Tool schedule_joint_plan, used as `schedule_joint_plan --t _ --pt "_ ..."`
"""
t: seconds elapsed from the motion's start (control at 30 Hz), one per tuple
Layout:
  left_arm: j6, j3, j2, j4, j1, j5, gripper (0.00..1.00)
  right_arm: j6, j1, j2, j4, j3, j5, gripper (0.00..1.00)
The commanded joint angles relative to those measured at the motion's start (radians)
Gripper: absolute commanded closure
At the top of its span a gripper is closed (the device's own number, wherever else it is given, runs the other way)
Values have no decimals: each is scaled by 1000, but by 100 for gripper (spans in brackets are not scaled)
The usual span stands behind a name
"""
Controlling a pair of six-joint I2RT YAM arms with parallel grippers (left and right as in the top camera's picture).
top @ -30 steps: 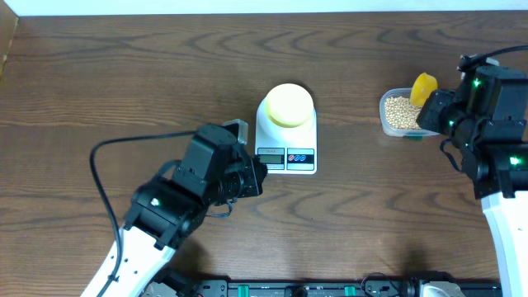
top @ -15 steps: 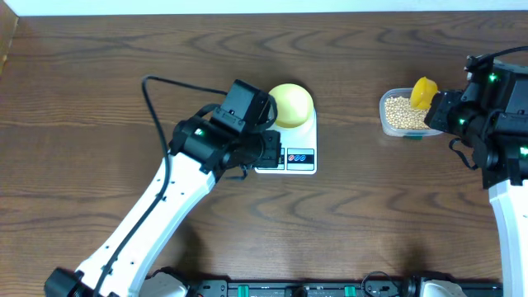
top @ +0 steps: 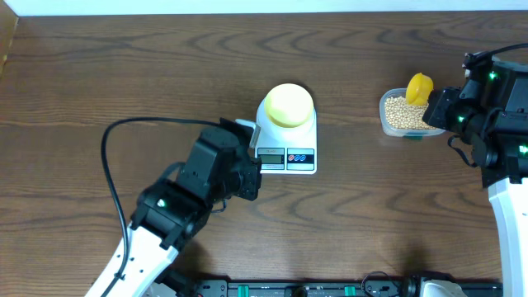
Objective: Scoop item into bowl and weigh 50g on scale
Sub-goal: 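Move the left gripper to the scale's TARE button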
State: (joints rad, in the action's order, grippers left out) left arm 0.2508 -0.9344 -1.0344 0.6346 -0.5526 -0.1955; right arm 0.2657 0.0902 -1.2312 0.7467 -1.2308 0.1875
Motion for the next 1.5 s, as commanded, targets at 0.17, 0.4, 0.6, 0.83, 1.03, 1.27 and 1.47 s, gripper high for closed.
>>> schedule_joint_plan --t 0.17,0.4,0.6,0.83,1.03,1.27,1.47 --pt "72 106 -219 -284 -103 33 93 -9 5 0 4 -18 6 99" --pt "0 106 -515 -489 -112 33 93 -13 5 0 6 -18 6 99" --pt "-79 106 -639 -591 -112 80 93 -20 5 0 6 -18 6 99" --pt "-79 106 -694 -648 -112 119 93 -20 5 0 5 -18 6 99" --pt "-79 106 -694 -681 -112 160 93 -20 5 0 5 -18 6 99" --pt "-78 106 -694 -689 -112 159 93 -20 5 0 5 -18 6 99" --pt "-74 106 -694 -689 -112 159 93 -20 5 0 5 -18 6 99"
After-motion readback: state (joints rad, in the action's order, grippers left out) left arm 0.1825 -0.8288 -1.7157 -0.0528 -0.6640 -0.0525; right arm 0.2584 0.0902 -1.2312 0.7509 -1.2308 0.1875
